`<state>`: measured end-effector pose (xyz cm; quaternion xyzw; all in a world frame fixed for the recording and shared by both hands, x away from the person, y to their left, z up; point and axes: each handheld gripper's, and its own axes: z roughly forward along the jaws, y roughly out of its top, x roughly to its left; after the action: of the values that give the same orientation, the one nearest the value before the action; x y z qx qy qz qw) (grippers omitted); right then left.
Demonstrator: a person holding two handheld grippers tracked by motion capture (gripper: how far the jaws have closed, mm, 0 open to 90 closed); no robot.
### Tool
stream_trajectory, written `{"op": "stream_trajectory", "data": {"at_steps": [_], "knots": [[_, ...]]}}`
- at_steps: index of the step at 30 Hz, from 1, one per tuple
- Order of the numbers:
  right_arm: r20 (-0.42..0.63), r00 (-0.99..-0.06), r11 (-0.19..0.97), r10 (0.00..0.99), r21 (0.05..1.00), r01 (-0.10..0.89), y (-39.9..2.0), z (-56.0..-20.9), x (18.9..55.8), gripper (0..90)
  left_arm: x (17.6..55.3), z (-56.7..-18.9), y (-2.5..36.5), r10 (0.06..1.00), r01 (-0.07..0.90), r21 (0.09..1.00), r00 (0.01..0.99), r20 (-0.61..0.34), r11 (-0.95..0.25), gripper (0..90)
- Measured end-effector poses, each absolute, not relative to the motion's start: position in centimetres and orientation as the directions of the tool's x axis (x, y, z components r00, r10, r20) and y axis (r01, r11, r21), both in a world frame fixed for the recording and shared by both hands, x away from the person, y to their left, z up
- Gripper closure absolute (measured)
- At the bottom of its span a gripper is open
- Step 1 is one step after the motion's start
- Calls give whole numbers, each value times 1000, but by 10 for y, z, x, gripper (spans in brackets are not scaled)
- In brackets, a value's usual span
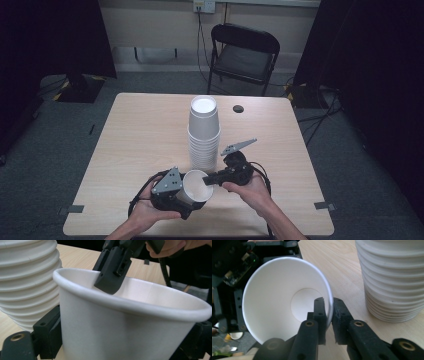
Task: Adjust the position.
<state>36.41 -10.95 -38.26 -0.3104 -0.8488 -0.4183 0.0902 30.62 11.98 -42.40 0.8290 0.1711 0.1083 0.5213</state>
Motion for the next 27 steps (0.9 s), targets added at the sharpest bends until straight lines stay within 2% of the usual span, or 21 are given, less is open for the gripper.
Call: {"op": "stream_trajectory", "data": {"at_steps": [7, 14, 21, 22, 27], "knots": [[426, -758, 480, 494, 594, 646, -104, -381, 368, 873, 304, -427, 116, 380, 87, 878, 918, 112, -471, 103], [416, -750, 498, 515, 566, 657, -99, -381, 369, 874, 303, -427, 116, 382, 75, 874, 915, 131, -479, 106], [405, -767, 489, 497, 599, 634, -100, -381, 367, 863, 303, -427, 120, 386, 79, 885, 915, 118, -458, 123], [404, -771, 484, 493, 609, 628, -100, -381, 367, 857, 302, -427, 120, 390, 93, 896, 916, 94, -434, 125], [403, -781, 460, 477, 643, 612, -103, -381, 364, 794, 304, -428, 126, 408, 130, 912, 912, 44, -390, 126]]}}
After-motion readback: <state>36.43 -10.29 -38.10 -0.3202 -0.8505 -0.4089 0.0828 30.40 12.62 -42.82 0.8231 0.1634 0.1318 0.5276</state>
